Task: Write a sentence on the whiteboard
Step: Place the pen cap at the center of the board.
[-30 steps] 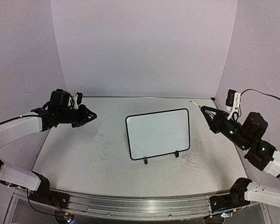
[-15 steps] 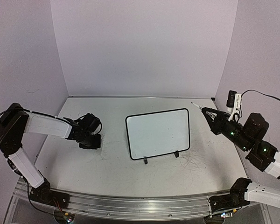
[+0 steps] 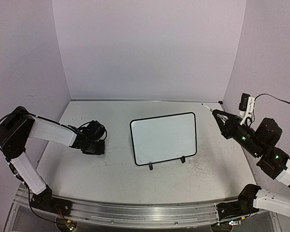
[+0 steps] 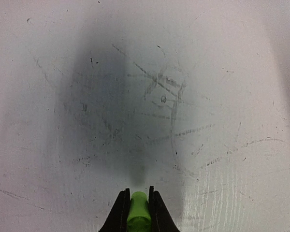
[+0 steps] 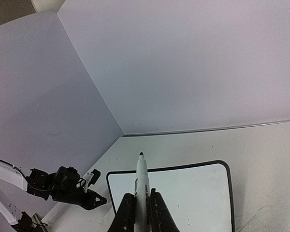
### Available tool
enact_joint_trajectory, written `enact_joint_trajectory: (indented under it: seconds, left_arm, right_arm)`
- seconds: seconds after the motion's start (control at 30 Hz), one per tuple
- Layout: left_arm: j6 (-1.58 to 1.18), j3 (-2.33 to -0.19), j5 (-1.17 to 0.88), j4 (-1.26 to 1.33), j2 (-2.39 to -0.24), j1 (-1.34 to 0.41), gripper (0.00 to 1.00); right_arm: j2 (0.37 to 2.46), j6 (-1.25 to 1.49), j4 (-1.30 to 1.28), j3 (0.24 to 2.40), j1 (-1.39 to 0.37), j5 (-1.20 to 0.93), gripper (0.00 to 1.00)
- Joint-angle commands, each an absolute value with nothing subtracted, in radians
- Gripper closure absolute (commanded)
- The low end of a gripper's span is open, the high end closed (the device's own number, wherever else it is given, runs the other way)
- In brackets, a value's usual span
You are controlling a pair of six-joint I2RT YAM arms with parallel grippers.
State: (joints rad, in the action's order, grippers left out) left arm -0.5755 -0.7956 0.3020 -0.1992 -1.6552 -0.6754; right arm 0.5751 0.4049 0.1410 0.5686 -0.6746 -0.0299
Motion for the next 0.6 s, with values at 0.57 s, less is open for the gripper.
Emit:
enact_joint_trajectory:
  seconds: [0.57]
  left_arm:
    - [-0.562, -0.792, 0.32, -0.152, -1.688, -0.683, 0.87]
  right_arm:
    - [0.599, 0.395, 0.169, 0.569, -0.674, -0.002, 1.0]
